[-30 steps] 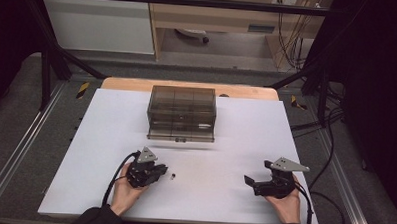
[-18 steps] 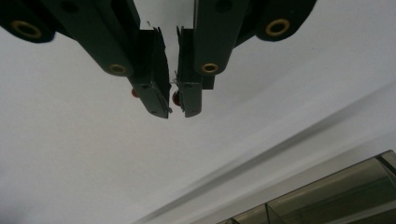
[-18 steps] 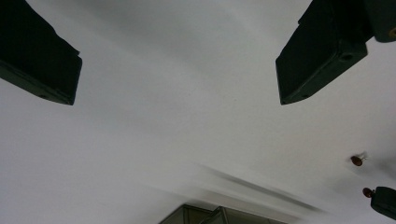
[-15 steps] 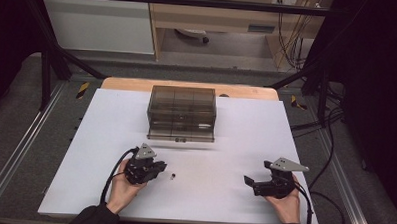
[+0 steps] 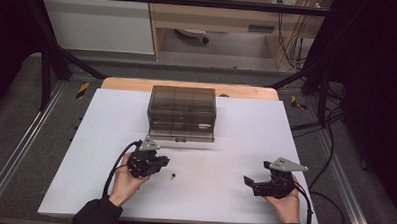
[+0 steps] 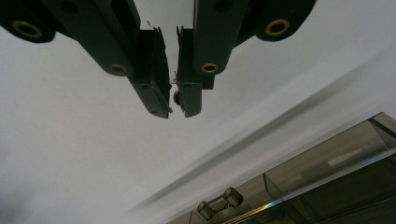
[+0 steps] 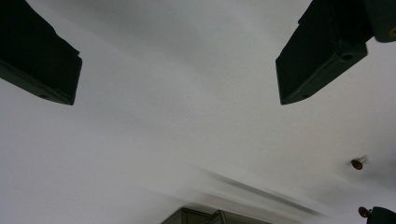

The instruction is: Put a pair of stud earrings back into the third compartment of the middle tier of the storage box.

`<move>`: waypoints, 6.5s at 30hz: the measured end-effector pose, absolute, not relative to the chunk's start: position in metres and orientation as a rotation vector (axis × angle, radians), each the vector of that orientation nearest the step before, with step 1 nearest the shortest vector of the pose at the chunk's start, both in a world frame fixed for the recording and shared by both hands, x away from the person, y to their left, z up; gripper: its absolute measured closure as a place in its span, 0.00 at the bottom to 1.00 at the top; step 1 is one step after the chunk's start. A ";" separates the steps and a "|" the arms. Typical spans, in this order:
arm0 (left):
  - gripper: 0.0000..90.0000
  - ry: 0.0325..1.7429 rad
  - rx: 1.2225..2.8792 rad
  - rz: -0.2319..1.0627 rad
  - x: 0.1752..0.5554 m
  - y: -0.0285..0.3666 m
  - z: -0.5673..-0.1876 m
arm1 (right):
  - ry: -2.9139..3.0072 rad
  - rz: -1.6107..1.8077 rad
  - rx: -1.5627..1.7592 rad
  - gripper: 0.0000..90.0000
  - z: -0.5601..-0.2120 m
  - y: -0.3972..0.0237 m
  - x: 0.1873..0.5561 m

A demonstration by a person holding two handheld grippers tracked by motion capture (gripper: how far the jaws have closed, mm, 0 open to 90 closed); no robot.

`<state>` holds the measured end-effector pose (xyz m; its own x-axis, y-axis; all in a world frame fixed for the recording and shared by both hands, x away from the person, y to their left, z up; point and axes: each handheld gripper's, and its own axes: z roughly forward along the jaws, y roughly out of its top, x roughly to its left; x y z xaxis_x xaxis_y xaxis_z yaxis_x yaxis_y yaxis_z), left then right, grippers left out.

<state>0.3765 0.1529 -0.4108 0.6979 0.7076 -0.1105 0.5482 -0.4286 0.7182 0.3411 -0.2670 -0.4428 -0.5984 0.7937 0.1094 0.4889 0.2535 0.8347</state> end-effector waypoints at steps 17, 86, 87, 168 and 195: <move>0.91 0.902 2.161 0.281 0.394 0.126 -0.388 | 2.191 1.274 1.182 0.01 -0.442 -0.268 0.341; 0.89 0.973 2.166 0.317 0.481 0.053 -0.398 | 2.192 1.271 1.182 0.01 -0.441 -0.269 0.340; 0.83 0.967 2.171 0.320 0.481 0.053 -0.397 | 2.192 1.271 1.180 0.01 -0.441 -0.269 0.340; 0.36 0.897 2.217 0.256 0.352 0.135 -0.438 | 2.202 1.264 1.178 0.01 -0.442 -0.267 0.340; 0.83 0.924 2.212 0.245 0.351 0.130 -0.447 | 2.197 1.272 1.175 0.01 -0.441 -0.268 0.340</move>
<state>0.3507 0.1299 -0.4469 0.7255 0.6818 -0.0933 0.5457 -0.4874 0.6817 0.3395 -0.2680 -0.4411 -0.5989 0.7938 0.1060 0.4871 0.2560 0.8350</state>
